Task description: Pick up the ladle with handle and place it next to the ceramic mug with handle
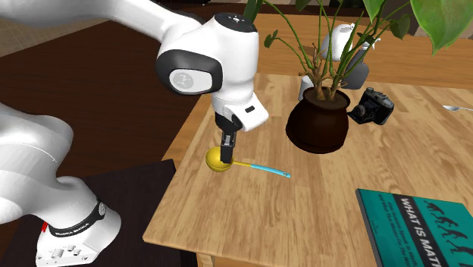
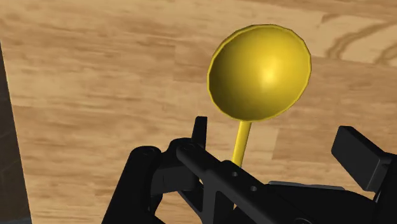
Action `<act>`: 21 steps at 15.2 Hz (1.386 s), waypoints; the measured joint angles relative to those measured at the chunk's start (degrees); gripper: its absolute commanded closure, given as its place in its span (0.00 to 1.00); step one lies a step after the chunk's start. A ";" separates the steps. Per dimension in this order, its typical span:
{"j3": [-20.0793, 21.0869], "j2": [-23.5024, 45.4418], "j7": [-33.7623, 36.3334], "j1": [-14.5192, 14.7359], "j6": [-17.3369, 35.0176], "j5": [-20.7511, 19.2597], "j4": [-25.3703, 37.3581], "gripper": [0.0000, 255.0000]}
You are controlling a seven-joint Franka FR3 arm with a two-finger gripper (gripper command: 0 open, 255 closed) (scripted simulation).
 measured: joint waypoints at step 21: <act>-0.40 10.83 0.65 -0.41 11.63 2.84 -0.34 1.00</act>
